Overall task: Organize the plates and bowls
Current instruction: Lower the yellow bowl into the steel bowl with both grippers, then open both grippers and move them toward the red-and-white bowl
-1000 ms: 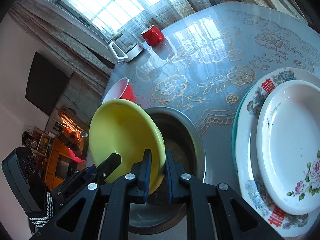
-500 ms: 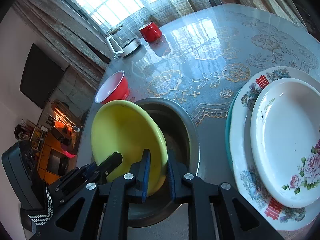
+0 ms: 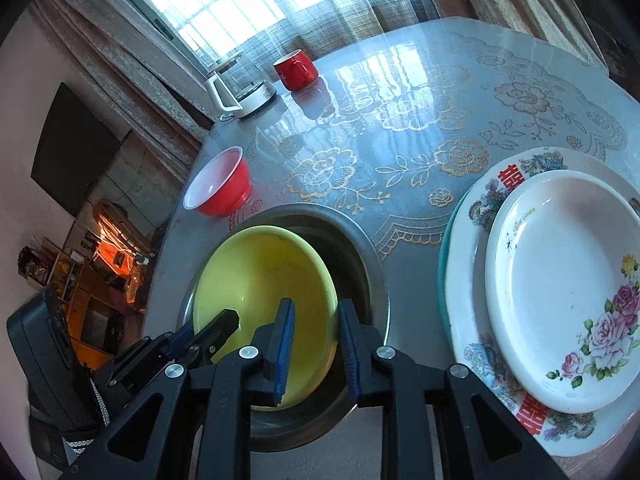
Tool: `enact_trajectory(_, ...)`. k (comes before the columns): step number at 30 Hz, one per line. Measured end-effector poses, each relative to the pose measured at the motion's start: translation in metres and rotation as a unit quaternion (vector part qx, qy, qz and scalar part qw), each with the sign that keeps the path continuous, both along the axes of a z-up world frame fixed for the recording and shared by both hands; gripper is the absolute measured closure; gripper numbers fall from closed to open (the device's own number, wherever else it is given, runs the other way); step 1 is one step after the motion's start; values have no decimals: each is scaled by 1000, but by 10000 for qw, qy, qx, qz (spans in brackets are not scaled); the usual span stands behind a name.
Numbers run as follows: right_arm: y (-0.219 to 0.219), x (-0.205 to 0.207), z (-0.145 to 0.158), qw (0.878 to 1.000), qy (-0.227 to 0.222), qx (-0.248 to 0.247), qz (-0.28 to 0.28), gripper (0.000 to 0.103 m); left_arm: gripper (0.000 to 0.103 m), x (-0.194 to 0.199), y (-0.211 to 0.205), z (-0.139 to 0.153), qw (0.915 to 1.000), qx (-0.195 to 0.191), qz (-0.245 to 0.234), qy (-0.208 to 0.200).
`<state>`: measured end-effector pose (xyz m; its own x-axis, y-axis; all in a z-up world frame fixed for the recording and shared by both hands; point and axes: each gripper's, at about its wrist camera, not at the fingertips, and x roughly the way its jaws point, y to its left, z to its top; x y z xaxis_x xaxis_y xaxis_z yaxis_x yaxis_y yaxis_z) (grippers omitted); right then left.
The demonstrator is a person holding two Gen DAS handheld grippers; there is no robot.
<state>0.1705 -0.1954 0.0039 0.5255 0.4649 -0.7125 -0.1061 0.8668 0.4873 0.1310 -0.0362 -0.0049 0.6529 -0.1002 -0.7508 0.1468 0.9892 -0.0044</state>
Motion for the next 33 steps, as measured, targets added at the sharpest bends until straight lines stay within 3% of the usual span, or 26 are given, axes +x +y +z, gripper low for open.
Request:
enact_trajectory(10,2,1,5,9997,-123,-191,-24,79,86,4,-2,-1,10000,39,-37,54)
enact_trajectory(23,4,5,9,9993,-276,-239,-17,72,89,12,1,-1,9999,140,-14,45)
enact_trajectory(33,-2,6,5,9997,-230,-89,-70,72,85,11,13,6,9997,-249,83,-4)
